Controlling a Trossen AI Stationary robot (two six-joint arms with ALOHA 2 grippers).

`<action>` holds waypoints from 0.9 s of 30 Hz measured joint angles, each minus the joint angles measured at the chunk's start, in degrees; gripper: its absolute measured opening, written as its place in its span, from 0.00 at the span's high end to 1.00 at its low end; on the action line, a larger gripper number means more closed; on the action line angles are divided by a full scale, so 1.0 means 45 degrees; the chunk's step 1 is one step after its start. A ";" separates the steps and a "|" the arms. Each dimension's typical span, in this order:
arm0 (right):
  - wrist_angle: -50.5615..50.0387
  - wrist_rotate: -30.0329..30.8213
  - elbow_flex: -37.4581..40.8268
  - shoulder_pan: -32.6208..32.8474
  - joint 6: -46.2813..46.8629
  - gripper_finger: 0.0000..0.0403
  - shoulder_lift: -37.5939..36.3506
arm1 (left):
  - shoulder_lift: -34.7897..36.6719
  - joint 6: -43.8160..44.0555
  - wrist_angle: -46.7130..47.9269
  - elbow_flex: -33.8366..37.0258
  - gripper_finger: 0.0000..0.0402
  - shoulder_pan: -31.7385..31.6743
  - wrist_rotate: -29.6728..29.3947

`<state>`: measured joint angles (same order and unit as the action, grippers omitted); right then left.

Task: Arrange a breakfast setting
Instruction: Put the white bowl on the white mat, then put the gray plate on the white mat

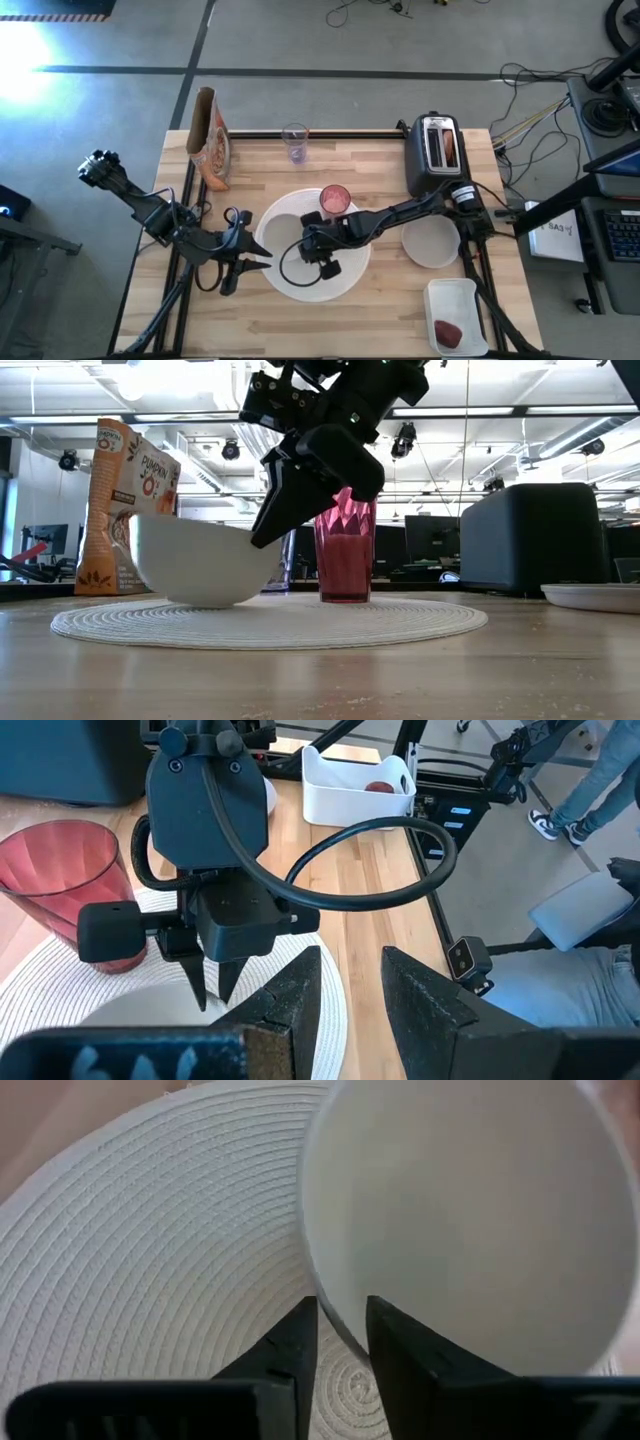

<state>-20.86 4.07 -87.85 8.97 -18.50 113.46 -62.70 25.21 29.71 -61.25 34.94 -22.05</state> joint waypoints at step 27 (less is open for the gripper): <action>-0.5525 0.0409 -0.0418 0.0349 0.7081 0.80 -0.2955 | -0.1219 0.0640 0.0296 0.0092 0.77 0.0143 0.0946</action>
<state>-45.72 5.91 -89.73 10.54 13.36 100.16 -68.18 28.09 31.05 -60.84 35.58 -17.79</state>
